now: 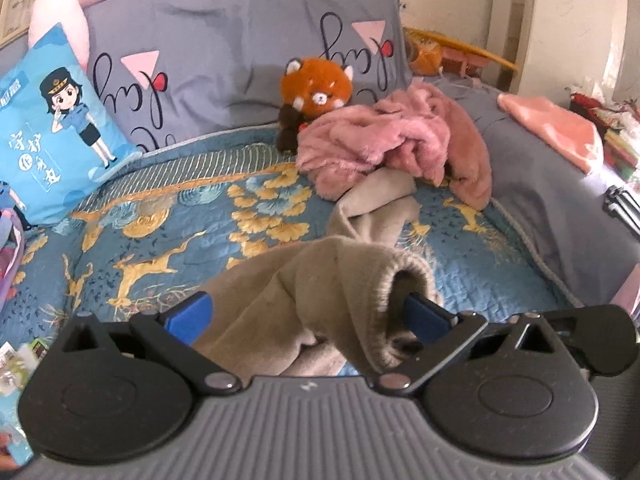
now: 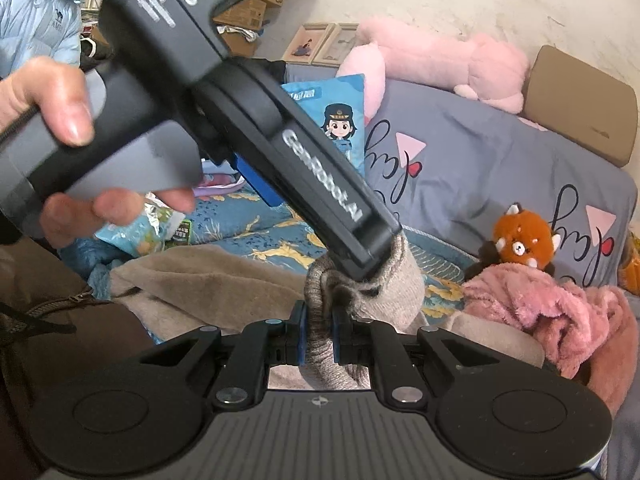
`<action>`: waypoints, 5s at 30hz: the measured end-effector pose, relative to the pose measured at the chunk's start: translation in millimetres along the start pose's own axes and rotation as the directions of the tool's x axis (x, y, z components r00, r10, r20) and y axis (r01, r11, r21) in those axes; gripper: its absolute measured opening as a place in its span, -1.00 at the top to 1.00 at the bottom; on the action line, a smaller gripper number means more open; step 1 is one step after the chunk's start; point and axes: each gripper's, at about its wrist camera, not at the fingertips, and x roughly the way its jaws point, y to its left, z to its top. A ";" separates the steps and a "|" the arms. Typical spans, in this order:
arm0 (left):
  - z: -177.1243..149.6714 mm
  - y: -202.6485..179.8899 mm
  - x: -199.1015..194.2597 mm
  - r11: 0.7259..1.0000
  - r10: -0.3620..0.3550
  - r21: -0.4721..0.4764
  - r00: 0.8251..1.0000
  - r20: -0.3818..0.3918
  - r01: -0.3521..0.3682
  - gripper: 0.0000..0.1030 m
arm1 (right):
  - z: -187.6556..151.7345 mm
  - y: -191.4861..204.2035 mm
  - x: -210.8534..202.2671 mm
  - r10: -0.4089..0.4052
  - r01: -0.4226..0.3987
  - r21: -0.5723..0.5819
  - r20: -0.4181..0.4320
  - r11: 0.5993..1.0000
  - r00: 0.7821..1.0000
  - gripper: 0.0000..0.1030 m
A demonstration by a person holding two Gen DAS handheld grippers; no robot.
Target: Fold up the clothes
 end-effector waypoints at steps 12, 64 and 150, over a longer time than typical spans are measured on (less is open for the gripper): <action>2.8 -0.7 22.2 0.999 0.018 -0.044 1.000 -0.017 -0.019 -0.71 | 2.0 7.7 -2.3 0.030 -0.030 -0.030 -0.002 0.999 1.000 0.76; 6.3 227.8 -181.2 0.769 0.567 -0.493 0.790 0.232 -0.407 0.86 | -30.8 -181.4 223.7 -0.033 0.319 0.594 -0.441 0.738 0.897 0.84; -38.9 272.9 -96.3 0.800 0.449 -0.469 0.892 0.055 -0.374 0.80 | 147.6 48.8 153.0 0.301 -0.306 0.134 0.056 0.943 0.952 0.91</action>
